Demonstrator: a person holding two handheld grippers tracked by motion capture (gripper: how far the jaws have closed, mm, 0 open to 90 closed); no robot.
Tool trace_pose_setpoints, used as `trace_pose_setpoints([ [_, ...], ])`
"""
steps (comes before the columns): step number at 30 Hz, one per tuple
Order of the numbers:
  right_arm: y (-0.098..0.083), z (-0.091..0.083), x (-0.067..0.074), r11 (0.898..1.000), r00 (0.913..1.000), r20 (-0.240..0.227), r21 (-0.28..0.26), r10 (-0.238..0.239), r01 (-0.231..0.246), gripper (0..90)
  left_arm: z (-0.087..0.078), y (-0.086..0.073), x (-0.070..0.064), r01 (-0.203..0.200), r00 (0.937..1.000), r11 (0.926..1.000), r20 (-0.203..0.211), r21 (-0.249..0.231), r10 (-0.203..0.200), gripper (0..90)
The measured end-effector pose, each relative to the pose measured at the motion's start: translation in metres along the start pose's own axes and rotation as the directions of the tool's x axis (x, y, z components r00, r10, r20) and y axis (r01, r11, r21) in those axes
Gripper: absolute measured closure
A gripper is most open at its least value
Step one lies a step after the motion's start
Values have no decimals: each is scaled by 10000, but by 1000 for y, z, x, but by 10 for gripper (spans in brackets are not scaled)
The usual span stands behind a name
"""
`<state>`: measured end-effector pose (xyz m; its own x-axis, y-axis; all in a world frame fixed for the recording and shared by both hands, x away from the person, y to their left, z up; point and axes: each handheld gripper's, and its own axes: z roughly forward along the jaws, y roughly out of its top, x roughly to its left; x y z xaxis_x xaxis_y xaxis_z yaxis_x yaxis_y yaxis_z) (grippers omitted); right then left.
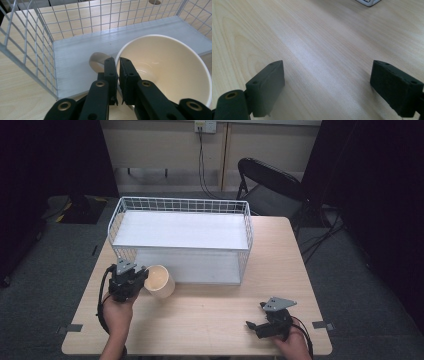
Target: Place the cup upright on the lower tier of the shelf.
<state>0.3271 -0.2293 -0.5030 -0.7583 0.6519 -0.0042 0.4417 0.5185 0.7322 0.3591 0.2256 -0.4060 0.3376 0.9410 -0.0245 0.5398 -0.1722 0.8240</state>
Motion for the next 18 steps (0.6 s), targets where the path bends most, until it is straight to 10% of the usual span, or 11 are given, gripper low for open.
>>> trace_pose_setpoints([
  [18, 0, 0, 0, 10000, 10000, -1, 1, -4, 4, 117, 25, 9, -14, -25, 9993, 10000, -380, 82, 28, 852],
])
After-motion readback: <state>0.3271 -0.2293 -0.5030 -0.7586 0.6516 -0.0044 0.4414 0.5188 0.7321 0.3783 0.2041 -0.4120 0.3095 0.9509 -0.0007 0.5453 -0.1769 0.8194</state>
